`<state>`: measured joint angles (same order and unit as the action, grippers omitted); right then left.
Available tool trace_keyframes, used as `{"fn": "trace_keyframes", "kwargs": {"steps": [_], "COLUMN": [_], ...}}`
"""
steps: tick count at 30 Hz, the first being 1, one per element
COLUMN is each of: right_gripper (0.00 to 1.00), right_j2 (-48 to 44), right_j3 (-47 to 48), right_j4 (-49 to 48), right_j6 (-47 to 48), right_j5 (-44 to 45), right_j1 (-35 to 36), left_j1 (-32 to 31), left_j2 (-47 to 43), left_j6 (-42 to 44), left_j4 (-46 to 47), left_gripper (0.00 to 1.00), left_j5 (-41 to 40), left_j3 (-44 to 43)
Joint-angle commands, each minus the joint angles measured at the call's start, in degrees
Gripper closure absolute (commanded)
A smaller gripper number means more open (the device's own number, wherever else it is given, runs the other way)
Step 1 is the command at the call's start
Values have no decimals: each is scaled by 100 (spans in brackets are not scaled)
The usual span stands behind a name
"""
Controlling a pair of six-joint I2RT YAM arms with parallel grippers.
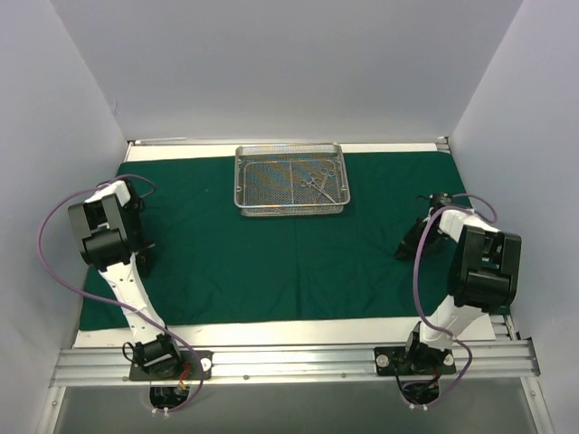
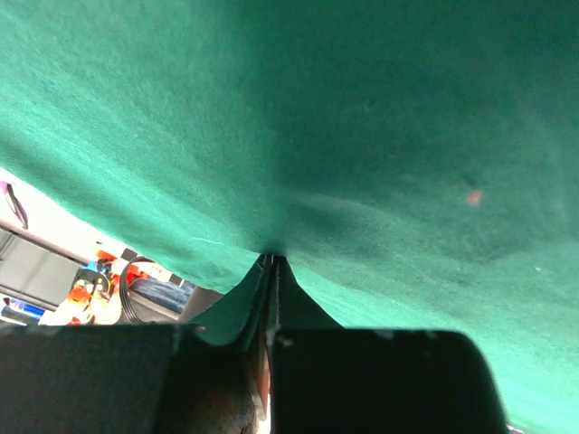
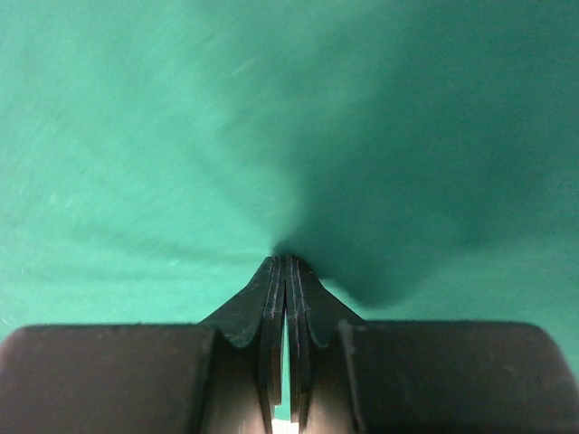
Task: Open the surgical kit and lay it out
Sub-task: Smooth out the surgical kit at the center of the board.
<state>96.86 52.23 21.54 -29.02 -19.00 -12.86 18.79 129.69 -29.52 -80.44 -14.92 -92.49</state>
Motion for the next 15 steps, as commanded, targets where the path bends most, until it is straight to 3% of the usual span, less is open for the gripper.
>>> {"fn": "trace_keyframes", "kwargs": {"steps": [1,6,11,15], "right_gripper": [100,100,100,100], "right_j2": [396,18,-948,-810], "right_j3": [-2,-55,805,1465], "right_j4": [851,1009,1370,1397], "right_j6": [572,572,564,555], "right_j5": [1329,647,380,38], "right_j1": [-296,-261,152,389], "left_j1": [90,-67,-270,-402], "left_j2": [452,269,-443,-1233], "left_j6": [43,95,-36,-326], "left_j4": [380,170,-129,-217], "left_gripper": [98,98,98,96], "left_j5": [68,-292,189,630], "left_j3": [-173,-524,-666,-446]}}
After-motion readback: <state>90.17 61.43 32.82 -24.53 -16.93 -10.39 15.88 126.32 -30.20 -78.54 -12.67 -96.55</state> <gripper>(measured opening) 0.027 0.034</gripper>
